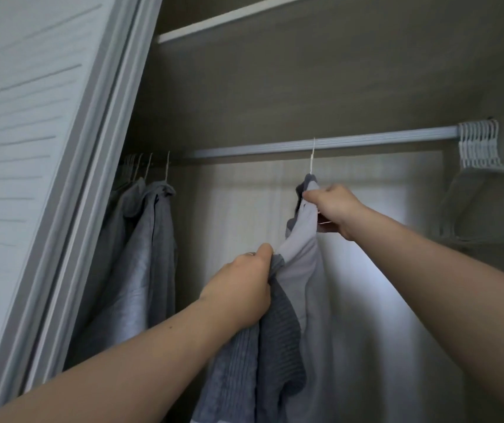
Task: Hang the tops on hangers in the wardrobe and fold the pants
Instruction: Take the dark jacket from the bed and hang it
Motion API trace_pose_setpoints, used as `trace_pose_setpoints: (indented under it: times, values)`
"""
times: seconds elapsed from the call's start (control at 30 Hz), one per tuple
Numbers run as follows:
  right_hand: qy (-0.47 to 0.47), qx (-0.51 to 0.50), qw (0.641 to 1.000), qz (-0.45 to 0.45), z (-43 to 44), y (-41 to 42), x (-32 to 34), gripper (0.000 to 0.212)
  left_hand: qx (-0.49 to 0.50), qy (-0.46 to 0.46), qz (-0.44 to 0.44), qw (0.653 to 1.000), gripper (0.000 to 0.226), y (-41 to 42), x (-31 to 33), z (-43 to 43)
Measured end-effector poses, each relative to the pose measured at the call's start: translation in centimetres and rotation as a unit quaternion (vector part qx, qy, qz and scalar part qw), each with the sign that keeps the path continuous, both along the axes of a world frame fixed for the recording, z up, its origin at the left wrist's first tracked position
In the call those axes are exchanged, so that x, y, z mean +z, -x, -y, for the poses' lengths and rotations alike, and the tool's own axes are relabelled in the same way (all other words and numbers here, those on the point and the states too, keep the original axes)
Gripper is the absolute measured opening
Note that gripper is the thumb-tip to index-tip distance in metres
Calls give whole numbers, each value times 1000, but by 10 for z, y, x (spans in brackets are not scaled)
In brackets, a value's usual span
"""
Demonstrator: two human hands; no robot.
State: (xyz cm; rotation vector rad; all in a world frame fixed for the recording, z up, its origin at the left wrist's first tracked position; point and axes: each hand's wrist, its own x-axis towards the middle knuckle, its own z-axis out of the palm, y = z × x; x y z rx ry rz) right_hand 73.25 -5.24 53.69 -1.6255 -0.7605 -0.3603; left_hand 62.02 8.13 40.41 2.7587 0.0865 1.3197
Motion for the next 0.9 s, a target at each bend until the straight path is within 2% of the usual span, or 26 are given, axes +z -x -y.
trace_pose_setpoints:
  times: [0.07,0.13,0.23,0.33,0.47,0.67,0.9]
  values:
    - [34,-14,999,6,-1,11,-3,16,9,-6,-3,1000,17,2,-4,-2]
    - [127,-25,991,18,-4,26,-9,18,15,-9,-3,1000,17,5,-7,-6]
    - [222,-79,968,85,-16,48,-20,23,28,-21,-4,999,15,16,-6,-16]
    - [213,-130,956,156,-33,58,-22,38,43,-25,-4,999,14,33,-1,-25]
    - [226,-104,955,162,-56,59,-23,49,81,-27,-26,996,17,55,1,-38]
    - [184,-26,967,174,-94,51,-27,39,154,-30,-82,984,24,87,2,-66]
    - [138,7,968,211,-153,28,-37,24,215,-18,-123,969,29,100,4,-96]
